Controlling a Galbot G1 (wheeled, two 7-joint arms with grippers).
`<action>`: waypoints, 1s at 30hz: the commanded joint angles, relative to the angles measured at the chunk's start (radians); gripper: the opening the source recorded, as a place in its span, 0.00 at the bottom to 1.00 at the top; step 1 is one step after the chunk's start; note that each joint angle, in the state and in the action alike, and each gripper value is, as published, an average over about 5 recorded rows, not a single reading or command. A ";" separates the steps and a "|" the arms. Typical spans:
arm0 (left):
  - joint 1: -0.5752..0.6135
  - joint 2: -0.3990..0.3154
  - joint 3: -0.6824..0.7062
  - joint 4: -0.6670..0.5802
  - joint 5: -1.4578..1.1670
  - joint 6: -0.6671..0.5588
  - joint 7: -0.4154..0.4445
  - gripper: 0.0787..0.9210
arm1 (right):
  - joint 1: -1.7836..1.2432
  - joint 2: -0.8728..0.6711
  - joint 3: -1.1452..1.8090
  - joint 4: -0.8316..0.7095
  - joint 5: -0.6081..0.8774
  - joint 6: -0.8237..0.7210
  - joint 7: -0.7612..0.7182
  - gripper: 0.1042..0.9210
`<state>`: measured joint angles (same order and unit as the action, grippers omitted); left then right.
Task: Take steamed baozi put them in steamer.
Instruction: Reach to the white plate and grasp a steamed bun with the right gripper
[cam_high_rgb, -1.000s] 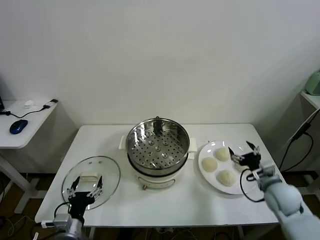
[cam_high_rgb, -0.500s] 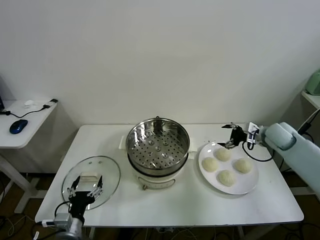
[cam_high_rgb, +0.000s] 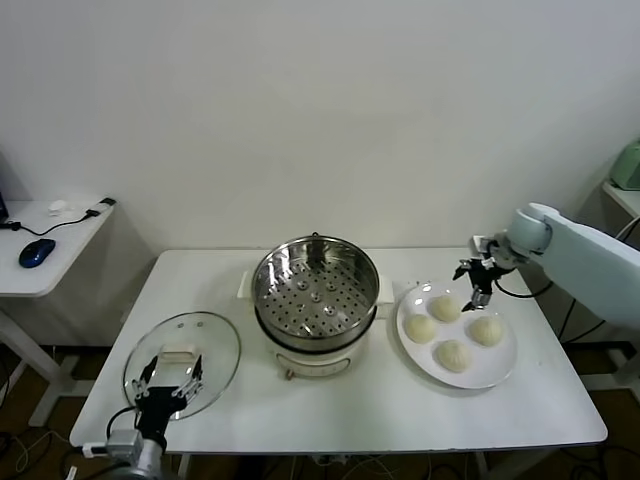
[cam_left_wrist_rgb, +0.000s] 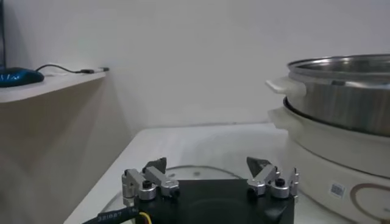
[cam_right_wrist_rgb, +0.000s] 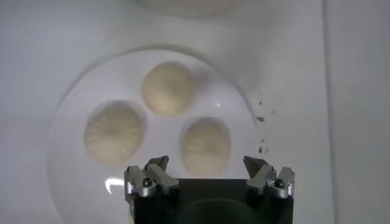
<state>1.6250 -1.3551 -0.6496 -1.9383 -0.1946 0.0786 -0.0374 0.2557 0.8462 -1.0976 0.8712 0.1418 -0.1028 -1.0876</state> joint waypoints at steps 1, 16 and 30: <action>0.002 0.002 0.001 0.005 0.001 -0.002 0.000 0.88 | -0.025 0.104 -0.038 -0.133 -0.027 -0.024 -0.019 0.88; 0.003 -0.002 0.010 0.019 0.001 -0.012 -0.002 0.88 | -0.135 0.207 0.127 -0.320 -0.120 0.008 0.028 0.88; 0.000 0.000 0.012 0.020 0.002 -0.011 -0.006 0.88 | -0.147 0.239 0.163 -0.338 -0.145 -0.002 0.028 0.76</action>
<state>1.6250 -1.3555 -0.6375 -1.9181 -0.1922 0.0667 -0.0432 0.1196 1.0621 -0.9601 0.5633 0.0180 -0.1005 -1.0605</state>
